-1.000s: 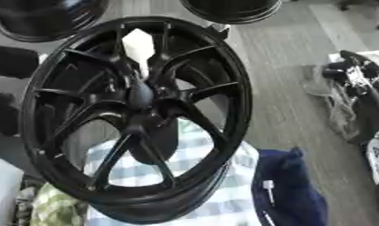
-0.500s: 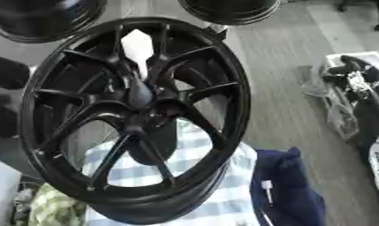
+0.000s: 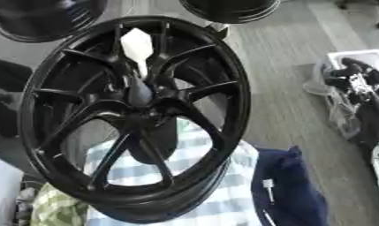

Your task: Pull the pin out of the wheel hub.

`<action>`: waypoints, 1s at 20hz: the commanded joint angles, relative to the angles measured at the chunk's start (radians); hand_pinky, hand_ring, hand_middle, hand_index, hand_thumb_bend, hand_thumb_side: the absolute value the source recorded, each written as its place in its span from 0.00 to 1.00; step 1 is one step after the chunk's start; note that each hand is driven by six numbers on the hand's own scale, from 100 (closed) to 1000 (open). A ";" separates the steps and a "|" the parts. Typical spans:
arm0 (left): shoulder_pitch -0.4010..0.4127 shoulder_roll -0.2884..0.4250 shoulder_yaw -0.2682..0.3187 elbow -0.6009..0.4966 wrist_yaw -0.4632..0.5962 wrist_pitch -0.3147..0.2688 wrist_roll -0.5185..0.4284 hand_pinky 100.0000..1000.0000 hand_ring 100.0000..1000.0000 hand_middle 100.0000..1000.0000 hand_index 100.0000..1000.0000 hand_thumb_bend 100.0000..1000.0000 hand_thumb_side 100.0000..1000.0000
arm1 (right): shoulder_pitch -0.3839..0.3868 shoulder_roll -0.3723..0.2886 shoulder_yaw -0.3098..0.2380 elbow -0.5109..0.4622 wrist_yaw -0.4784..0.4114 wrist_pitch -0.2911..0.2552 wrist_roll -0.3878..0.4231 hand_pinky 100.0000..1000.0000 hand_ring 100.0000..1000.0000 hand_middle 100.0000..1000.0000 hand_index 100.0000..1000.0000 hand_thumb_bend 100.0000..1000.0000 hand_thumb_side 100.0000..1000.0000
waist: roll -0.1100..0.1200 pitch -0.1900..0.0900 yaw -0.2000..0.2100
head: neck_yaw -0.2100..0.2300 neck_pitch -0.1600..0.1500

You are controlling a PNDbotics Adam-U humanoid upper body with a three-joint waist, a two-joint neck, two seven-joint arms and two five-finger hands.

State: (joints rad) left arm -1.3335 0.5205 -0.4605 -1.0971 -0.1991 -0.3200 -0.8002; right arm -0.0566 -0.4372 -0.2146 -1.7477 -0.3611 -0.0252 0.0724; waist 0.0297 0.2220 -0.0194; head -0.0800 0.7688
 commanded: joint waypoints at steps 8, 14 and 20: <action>-0.071 -0.080 0.034 0.182 -0.100 -0.191 -0.107 0.92 0.89 0.75 0.82 0.40 0.62 | -0.008 -0.028 0.000 0.000 -0.002 0.010 0.001 0.94 0.68 0.61 0.80 0.00 0.49 | -0.008 -0.018 -0.010 | 0.001 0.001; -0.093 -0.142 0.034 0.306 -0.180 -0.274 -0.107 0.93 0.89 0.74 0.82 0.43 0.66 | -0.013 -0.024 0.004 0.001 -0.001 0.013 0.004 0.94 0.68 0.61 0.80 0.00 0.50 | -0.010 -0.008 -0.023 | 0.003 -0.003; -0.100 -0.144 0.067 0.362 -0.203 -0.337 -0.107 0.93 0.89 0.74 0.80 0.42 0.72 | -0.015 -0.022 0.004 0.004 0.006 0.018 0.003 0.94 0.68 0.61 0.80 0.00 0.51 | -0.004 0.003 -0.021 | -0.004 -0.011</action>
State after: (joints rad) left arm -1.4010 0.3637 -0.4094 -0.7354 -0.3975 -0.4280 -0.6922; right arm -0.0623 -0.4369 -0.2078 -1.7359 -0.3599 -0.0099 0.0769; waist 0.0287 0.2384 -0.0402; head -0.0817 0.7705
